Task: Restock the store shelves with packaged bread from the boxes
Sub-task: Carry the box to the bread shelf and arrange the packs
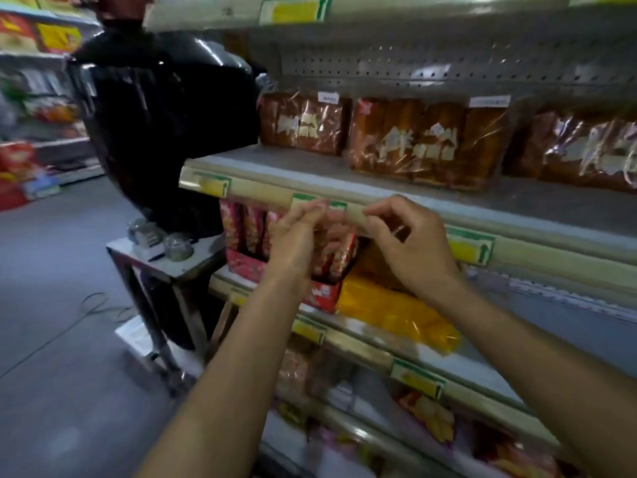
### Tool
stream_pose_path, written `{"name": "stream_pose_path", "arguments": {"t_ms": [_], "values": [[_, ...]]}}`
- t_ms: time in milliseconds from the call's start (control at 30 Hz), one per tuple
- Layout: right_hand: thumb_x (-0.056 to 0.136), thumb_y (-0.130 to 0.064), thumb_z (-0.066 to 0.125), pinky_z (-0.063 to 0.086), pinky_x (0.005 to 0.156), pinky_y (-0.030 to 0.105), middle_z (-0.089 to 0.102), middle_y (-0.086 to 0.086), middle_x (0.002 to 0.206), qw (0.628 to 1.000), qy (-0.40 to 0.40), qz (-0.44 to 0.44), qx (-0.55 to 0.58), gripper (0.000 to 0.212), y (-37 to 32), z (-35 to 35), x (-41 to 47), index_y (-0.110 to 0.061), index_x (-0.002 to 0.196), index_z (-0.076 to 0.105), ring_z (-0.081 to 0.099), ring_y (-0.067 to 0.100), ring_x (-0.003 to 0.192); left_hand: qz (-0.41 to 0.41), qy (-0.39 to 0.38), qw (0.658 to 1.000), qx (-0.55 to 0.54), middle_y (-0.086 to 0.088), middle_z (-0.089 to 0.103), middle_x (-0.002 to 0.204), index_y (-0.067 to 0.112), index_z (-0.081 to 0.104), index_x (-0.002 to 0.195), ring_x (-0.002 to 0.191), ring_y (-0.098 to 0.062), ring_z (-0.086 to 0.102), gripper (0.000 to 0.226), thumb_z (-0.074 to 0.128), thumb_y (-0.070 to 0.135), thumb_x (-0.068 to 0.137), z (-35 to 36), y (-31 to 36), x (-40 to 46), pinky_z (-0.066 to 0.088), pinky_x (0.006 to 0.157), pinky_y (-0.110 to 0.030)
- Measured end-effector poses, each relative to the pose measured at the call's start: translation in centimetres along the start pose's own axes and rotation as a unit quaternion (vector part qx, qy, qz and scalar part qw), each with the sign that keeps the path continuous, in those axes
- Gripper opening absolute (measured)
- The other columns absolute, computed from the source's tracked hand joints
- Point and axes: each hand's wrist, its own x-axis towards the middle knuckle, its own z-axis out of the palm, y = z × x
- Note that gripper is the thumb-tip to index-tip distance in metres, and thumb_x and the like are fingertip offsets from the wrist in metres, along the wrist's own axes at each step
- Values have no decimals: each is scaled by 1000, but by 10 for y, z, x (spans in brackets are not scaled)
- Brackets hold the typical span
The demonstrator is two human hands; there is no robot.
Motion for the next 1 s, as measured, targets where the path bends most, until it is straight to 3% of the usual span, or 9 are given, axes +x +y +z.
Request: {"name": "stream_pose_path", "arguments": {"t_ms": [67, 200, 333, 467, 633, 733, 833, 900, 1000], "values": [[91, -13, 62, 45, 71, 17, 64, -14, 83, 998, -57, -3, 35, 7, 5, 18, -18, -17, 90, 67, 59, -1, 78, -21, 35, 999, -7, -2, 74, 81, 14, 65, 108, 64, -12, 68, 15, 52, 18, 100, -19, -20, -13, 53, 51, -22], [90, -6, 64, 42, 62, 10, 64, -22, 73, 971, -212, 40, 101, 18, 19, 65, -59, -24, 87, 67, 60, -5, 66, -102, 104, 989, 2, -2, 74, 86, 13, 64, 112, 72, -15, 69, 19, 51, 22, 101, -73, -67, -40, 59, 63, -28], [92, -9, 63, 49, 63, 16, 69, 2, 87, 899, -417, 90, 103, 10, 39, 124, -96, -12, 100, 70, 62, 1, 71, -183, 160, 967, -70, 1, 64, 72, 16, 60, 91, 55, -11, 59, 15, 50, 21, 101, -147, -106, -66, 50, 46, -23], [93, -10, 62, 52, 62, 31, 66, 6, 83, 812, -530, 204, 135, 9, 61, 186, -139, -10, 100, 67, 63, 6, 63, -225, 292, 925, -89, -2, 49, 71, 18, 65, 65, 58, -14, 39, 38, 48, 20, 100, -225, -150, -92, 34, 49, -26], [96, -16, 59, 48, 55, 23, 68, 11, 86, 724, -574, 353, 148, 14, 98, 269, -196, -6, 101, 66, 62, 14, 66, -297, 380, 865, -135, 0, 60, 53, 13, 53, 76, 36, -12, 51, 29, 43, 19, 103, -297, -216, -118, 38, 31, -18], [96, -24, 59, 51, 55, 20, 71, 9, 90, 684, -582, 416, 140, 16, 126, 327, -228, -11, 101, 67, 67, 13, 69, -316, 397, 848, -153, 6, 48, 54, 17, 54, 74, 38, -8, 43, 28, 44, 19, 100, -341, -265, -125, 35, 42, -19], [96, -21, 59, 51, 54, 23, 71, 11, 94, 654, -555, 496, 134, 15, 161, 387, -265, -11, 105, 65, 67, 18, 72, -345, 468, 804, -127, -3, 64, 71, 12, 66, 90, 57, -14, 60, 18, 51, 17, 100, -384, -316, -126, 51, 58, -28], [96, -19, 59, 51, 55, 27, 71, 12, 92, 640, -537, 536, 123, 13, 184, 422, -292, -10, 104, 64, 66, 19, 72, -367, 477, 789, -124, -6, 65, 79, 11, 64, 96, 65, -18, 60, 15, 51, 17, 100, -411, -352, -125, 53, 58, -28], [97, -20, 57, 52, 61, 30, 68, 11, 92, 618, -514, 585, 107, 9, 217, 470, -333, -13, 97, 63, 64, 20, 74, -407, 482, 766, -127, -6, 53, 74, 12, 58, 80, 60, -17, 49, 22, 48, 13, 100, -453, -410, -117, 42, 54, -26]]}}
